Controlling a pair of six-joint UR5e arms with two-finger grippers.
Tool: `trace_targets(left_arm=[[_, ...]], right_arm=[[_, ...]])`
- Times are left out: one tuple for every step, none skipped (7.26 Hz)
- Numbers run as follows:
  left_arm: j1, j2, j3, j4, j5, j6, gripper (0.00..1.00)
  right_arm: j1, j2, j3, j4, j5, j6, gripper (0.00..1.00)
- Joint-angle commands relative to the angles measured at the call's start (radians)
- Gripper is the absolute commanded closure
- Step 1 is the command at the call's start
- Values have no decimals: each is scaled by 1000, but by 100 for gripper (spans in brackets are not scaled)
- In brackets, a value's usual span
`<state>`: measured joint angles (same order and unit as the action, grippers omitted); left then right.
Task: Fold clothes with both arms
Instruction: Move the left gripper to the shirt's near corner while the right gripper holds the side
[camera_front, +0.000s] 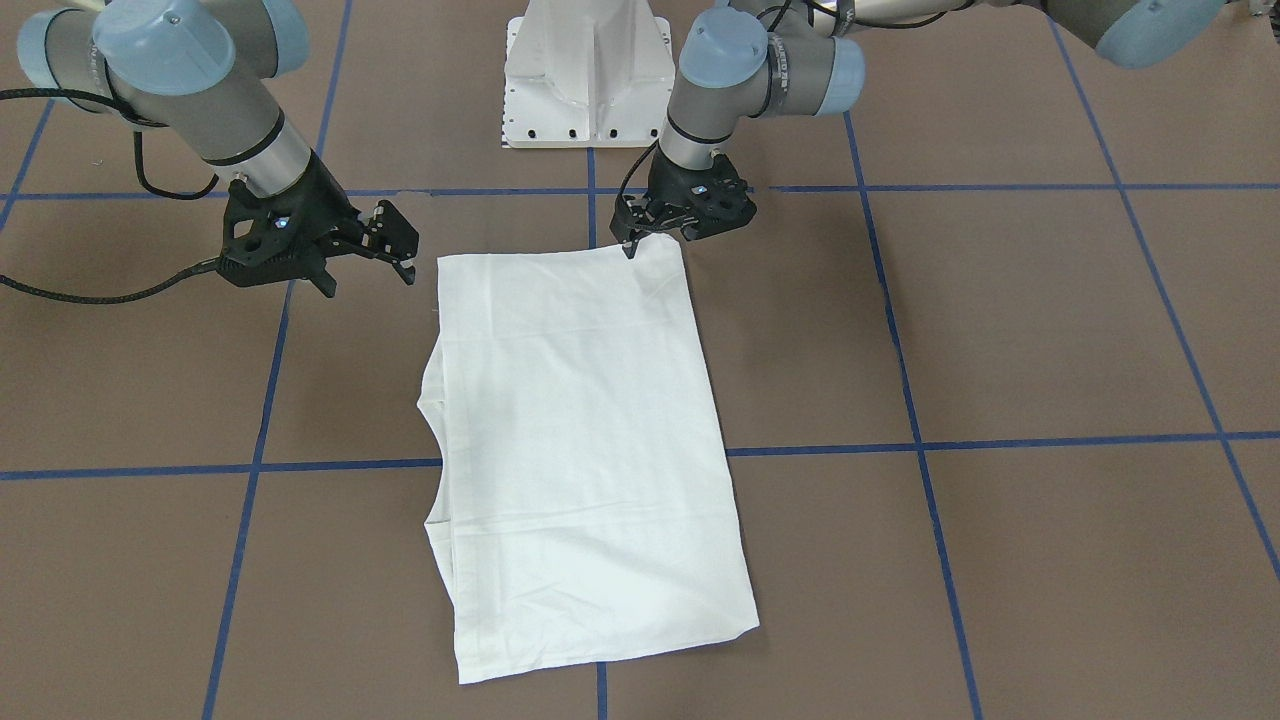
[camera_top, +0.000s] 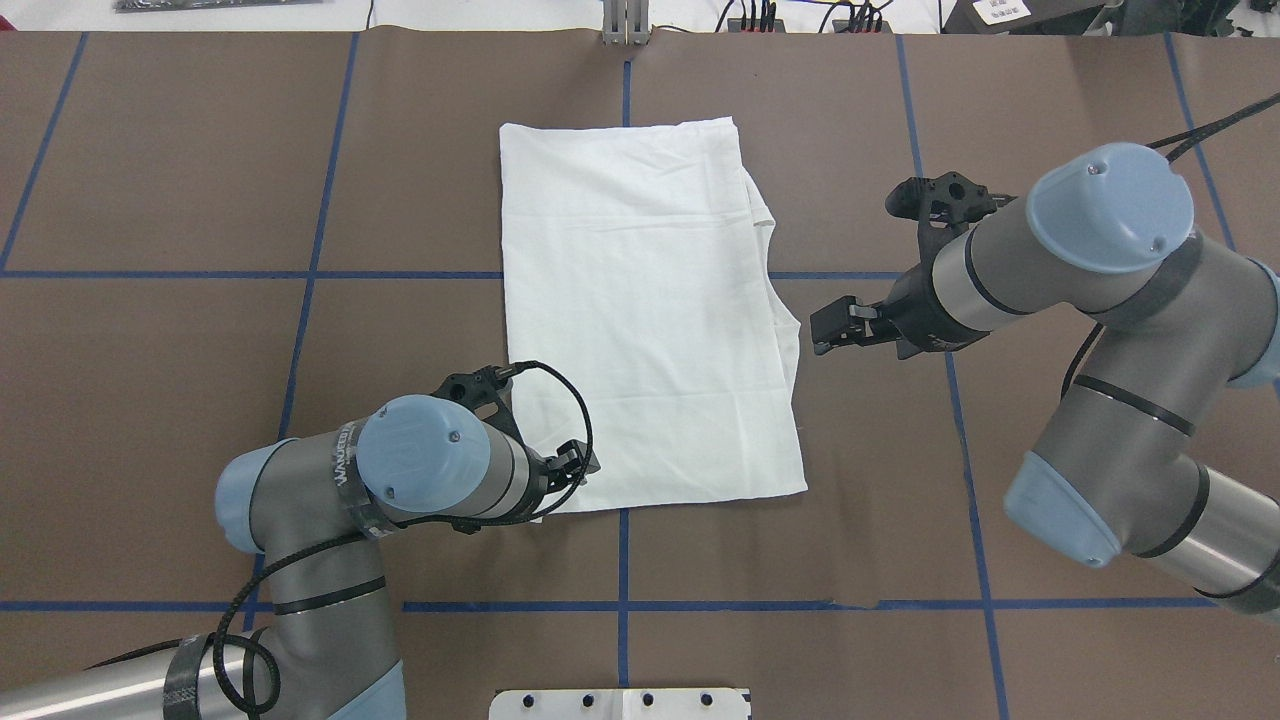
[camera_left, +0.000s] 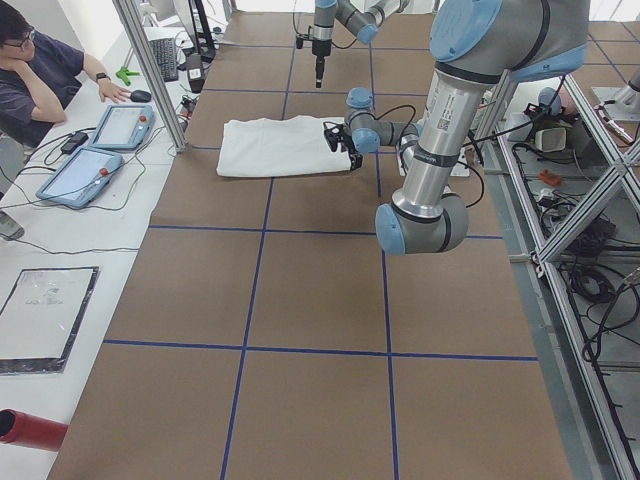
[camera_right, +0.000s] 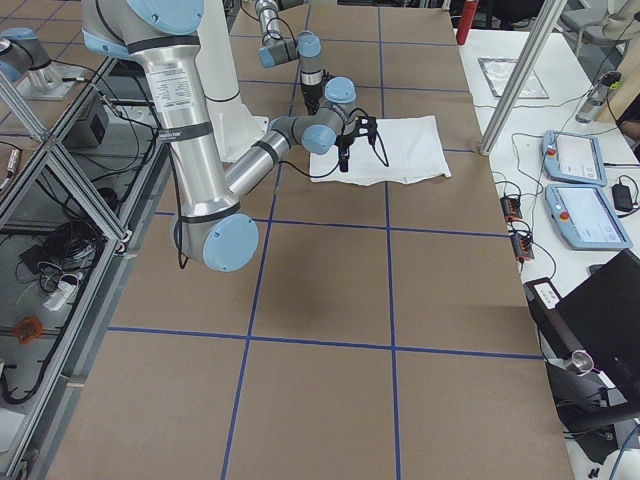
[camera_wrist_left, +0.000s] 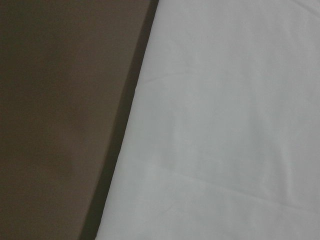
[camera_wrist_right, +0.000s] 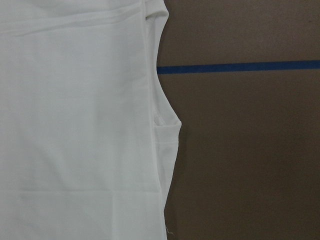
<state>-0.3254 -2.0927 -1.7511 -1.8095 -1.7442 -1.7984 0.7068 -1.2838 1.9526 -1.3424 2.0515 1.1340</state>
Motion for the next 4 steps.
trace_targets(left_arm=[[2,0,7,21,9,-1,15],[-3,-1,2,36,9,-1,20],[-14,-1,1,41,9,-1,24],[-18,-1,2,42,9,-1,27]], right_arm=[[-6,-3,5,0,-2,6,0],[-6,-2,5,0,-2,6,0],[-6,-2,5,0,-4,6,0],[-6,0,3,0,-4,6,0]])
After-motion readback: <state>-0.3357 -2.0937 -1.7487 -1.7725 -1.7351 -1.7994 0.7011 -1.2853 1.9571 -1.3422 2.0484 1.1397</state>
